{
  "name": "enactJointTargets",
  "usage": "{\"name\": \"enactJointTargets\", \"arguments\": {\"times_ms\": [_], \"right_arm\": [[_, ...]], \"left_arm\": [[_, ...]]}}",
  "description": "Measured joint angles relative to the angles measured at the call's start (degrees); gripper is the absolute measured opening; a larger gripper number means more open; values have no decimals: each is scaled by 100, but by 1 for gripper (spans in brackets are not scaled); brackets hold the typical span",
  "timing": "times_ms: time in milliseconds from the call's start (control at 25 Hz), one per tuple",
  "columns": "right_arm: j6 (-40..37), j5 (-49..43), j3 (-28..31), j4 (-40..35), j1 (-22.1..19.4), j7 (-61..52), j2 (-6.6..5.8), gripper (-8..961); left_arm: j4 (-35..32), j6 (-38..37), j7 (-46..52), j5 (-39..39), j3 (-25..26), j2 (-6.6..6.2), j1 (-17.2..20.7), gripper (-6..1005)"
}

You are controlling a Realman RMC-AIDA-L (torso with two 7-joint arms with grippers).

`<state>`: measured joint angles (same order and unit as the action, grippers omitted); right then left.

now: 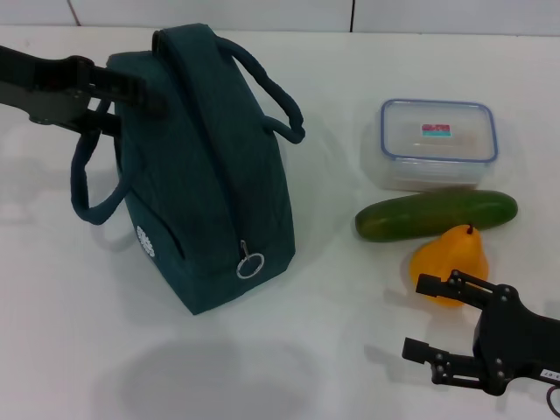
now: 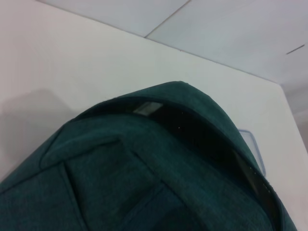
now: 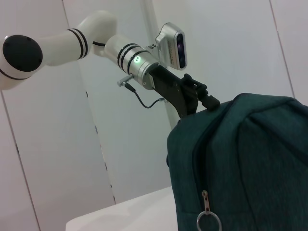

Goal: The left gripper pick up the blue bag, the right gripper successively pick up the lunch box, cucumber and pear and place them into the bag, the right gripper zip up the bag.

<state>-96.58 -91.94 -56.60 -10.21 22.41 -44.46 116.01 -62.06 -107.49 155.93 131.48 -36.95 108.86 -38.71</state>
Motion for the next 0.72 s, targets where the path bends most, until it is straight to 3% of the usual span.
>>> {"name": "enactJointTargets", "arguments": {"times_ms": [480,720], "right_arm": [[8,0,6,7,16,-10,0,818],[12,0,22,45,18,10,0,818]], "left_arm": [[-27,40,-60,195,-84,29,-93,856],[74,57,-308,-10,-311,20,-78,673]]}}
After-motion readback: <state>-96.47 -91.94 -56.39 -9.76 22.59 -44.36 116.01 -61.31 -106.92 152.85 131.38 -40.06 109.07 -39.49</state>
